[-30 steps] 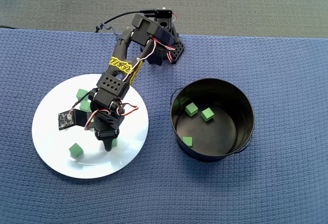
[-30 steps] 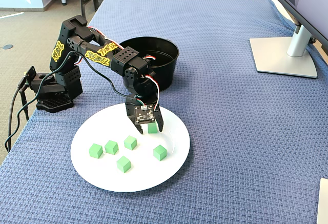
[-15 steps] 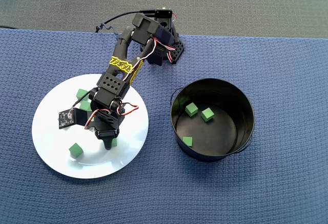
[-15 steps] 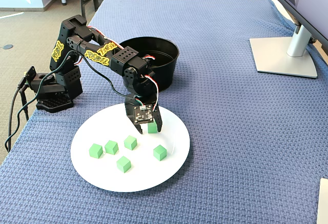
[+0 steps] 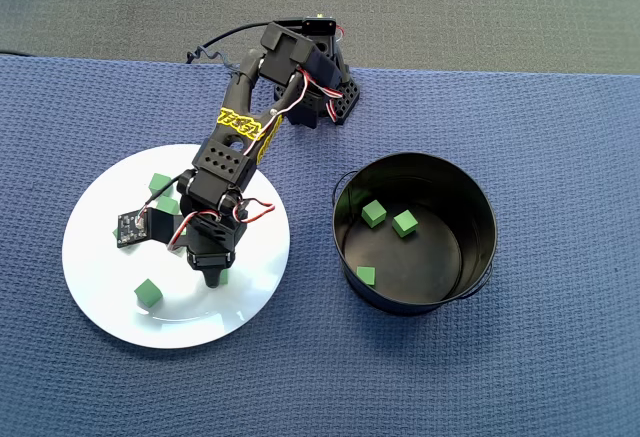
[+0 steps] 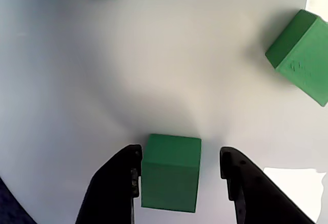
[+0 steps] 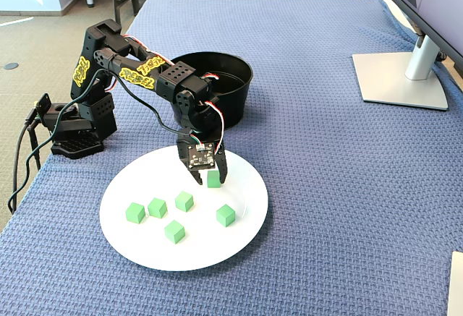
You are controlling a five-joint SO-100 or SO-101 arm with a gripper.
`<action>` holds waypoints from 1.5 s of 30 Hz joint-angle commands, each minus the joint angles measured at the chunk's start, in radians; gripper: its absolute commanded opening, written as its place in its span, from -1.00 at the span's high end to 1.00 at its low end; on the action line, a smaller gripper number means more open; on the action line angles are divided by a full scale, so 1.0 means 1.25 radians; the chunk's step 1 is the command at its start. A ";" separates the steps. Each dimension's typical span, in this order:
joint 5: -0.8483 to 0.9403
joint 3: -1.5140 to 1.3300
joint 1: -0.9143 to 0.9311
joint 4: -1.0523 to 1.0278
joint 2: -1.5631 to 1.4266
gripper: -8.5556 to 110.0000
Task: Pick up the green cubes from the white plate and place them in the black recipient
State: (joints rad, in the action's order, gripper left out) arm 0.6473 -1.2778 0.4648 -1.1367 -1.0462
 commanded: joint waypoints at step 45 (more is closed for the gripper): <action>-0.475 -0.366 -0.669 -0.136 -0.806 0.86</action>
State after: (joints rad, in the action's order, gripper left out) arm 0.0859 -1.6797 -0.3175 -1.4021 -2.0877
